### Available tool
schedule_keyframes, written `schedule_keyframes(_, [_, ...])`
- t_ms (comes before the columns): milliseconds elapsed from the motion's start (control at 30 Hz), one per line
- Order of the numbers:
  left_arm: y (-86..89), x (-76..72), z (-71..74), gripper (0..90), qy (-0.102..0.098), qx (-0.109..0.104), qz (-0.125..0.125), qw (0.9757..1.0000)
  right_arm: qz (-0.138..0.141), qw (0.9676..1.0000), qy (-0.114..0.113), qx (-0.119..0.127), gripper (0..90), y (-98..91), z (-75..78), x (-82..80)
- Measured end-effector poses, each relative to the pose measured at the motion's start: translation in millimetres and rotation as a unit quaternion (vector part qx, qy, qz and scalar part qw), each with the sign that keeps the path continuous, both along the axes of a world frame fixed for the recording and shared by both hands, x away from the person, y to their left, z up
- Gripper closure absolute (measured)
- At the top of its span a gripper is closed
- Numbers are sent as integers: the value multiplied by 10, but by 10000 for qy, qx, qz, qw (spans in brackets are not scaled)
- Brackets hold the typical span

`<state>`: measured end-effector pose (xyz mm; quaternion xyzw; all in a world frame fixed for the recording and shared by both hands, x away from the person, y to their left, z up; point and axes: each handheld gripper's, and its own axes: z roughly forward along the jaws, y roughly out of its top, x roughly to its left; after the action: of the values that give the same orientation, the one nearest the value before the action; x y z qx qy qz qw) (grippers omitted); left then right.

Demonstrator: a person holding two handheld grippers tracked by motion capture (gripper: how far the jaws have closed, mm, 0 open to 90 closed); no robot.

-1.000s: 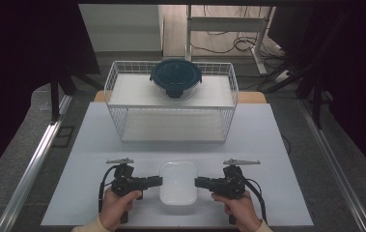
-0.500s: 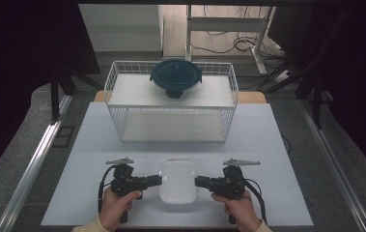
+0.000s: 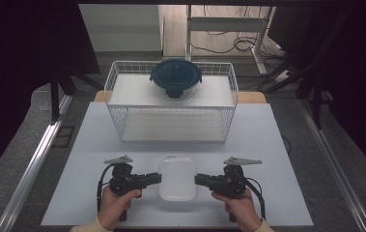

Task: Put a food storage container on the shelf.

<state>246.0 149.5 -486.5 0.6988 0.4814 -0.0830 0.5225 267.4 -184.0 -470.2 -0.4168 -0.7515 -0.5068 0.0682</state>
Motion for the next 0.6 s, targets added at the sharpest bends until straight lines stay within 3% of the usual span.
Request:
schedule_keyframes(400, [97, 44, 155, 784, -198, 30, 85, 9998, 85, 9997, -232, -13, 802, 104, 149, 76])
schedule_keyframes(600, [92, 82, 323, 784, -389, 58, 69, 9992, 89, 9991, -422, 0, 801, 105, 298, 106])
